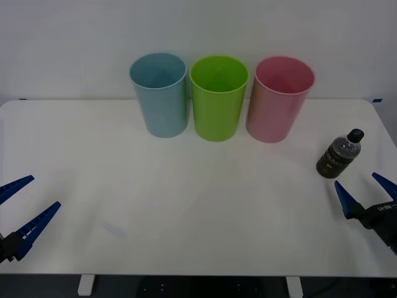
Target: Grasp the object on the table and drop it into the matching bin: aluminum can to the light blue bin, PET bottle to the pink bin.
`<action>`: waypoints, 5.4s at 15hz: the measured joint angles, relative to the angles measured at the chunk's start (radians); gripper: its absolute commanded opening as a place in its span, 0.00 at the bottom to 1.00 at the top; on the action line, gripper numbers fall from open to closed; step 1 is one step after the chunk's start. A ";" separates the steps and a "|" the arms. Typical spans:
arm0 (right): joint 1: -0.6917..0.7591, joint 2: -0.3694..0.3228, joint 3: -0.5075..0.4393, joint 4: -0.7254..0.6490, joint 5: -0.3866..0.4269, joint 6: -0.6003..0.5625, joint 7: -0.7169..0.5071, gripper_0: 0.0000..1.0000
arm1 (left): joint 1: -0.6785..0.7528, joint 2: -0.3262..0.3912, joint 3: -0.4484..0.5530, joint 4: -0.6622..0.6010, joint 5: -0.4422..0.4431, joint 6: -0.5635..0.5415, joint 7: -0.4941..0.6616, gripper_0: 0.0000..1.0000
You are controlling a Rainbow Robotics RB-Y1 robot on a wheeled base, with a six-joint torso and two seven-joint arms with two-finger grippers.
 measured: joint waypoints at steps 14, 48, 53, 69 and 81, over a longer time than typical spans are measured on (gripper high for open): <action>-0.258 0.000 0.027 0.273 0.046 0.023 0.061 1.00 | 0.000 0.000 0.000 0.000 0.000 0.000 0.000 1.00; -0.065 0.000 0.099 -0.139 0.073 0.136 -0.182 0.00 | 0.000 0.000 0.000 0.000 0.000 0.000 0.000 1.00; 0.027 -0.016 0.103 -0.334 0.077 0.134 -0.353 0.00 | 0.000 0.000 0.000 0.000 0.000 0.000 0.000 1.00; -0.068 -0.310 0.110 -0.586 0.076 0.142 -0.882 0.00 | 0.000 0.000 0.000 0.000 0.000 0.000 0.000 1.00; -0.473 -0.411 0.294 -0.253 0.143 0.141 -0.866 0.00 | 0.000 0.000 0.000 0.000 0.000 0.000 0.000 1.00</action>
